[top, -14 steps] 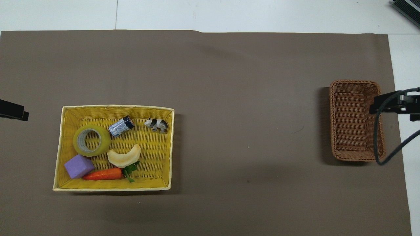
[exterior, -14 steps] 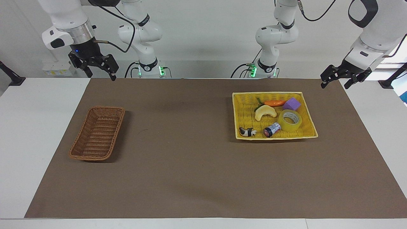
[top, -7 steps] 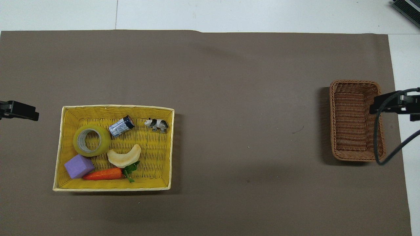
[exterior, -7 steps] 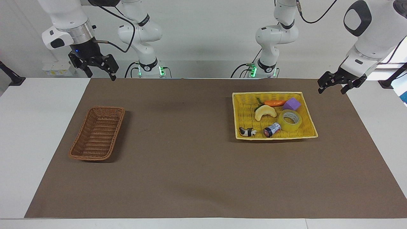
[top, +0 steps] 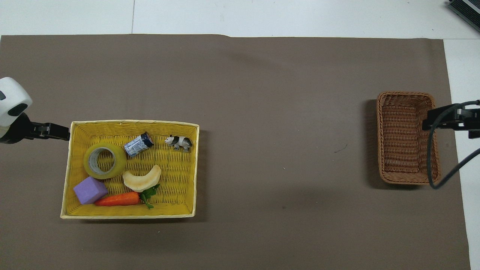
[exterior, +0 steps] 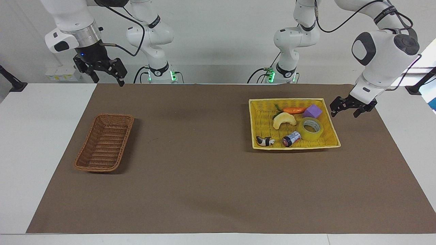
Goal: Move tape to another basket
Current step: 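Reach the left gripper over the tape roll in the yellow basket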
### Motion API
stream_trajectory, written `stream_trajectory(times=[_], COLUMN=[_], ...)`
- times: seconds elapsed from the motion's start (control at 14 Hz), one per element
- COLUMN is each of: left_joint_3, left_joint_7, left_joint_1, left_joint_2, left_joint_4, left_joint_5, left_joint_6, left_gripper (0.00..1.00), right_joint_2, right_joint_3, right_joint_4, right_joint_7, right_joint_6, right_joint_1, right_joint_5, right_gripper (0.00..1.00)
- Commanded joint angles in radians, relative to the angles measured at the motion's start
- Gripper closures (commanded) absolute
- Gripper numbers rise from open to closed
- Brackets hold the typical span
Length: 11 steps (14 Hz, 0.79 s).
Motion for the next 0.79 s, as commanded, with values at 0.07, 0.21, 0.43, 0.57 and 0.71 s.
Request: stream_trajectory(times=[0.07, 0.21, 0.43, 0.57, 0.71], left_joint_3=[0.001, -0.001, -0.002, -0.002, -0.002], left_joint_7=[0.018, 0.020, 0.020, 0.018, 0.018], left_joint_1=[-0.009, -0.013, -0.016, -0.036, -0.046], left_joint_2=[0.000, 0.007, 0.020, 0.023, 0.045], left_joint_4=[-0.064, -0.122, -0.211, -0.248, -0.262], left_joint_5=[-0.006, -0.006, -0.006, -0.006, -0.006], left_joint_6=[0.073, 0.143, 0.258, 0.306, 0.338], left_gripper=[0.00, 0.00, 0.00, 0.00, 0.00], right_joint_2=[-0.009, -0.009, -0.009, -0.009, -0.011], right_joint_3=[-0.002, 0.000, 0.000, 0.000, 0.001], right_joint_4=[0.001, 0.001, 0.001, 0.001, 0.003], right_joint_7=[-0.019, -0.021, -0.021, -0.019, -0.019], right_joint_6=[-0.016, -0.016, -0.015, -0.016, -0.015], right_joint_1=[-0.009, -0.013, -0.015, -0.016, -0.018], right_joint_5=[0.032, 0.032, 0.032, 0.032, 0.032], right_gripper=[0.00, 0.00, 0.00, 0.00, 0.00])
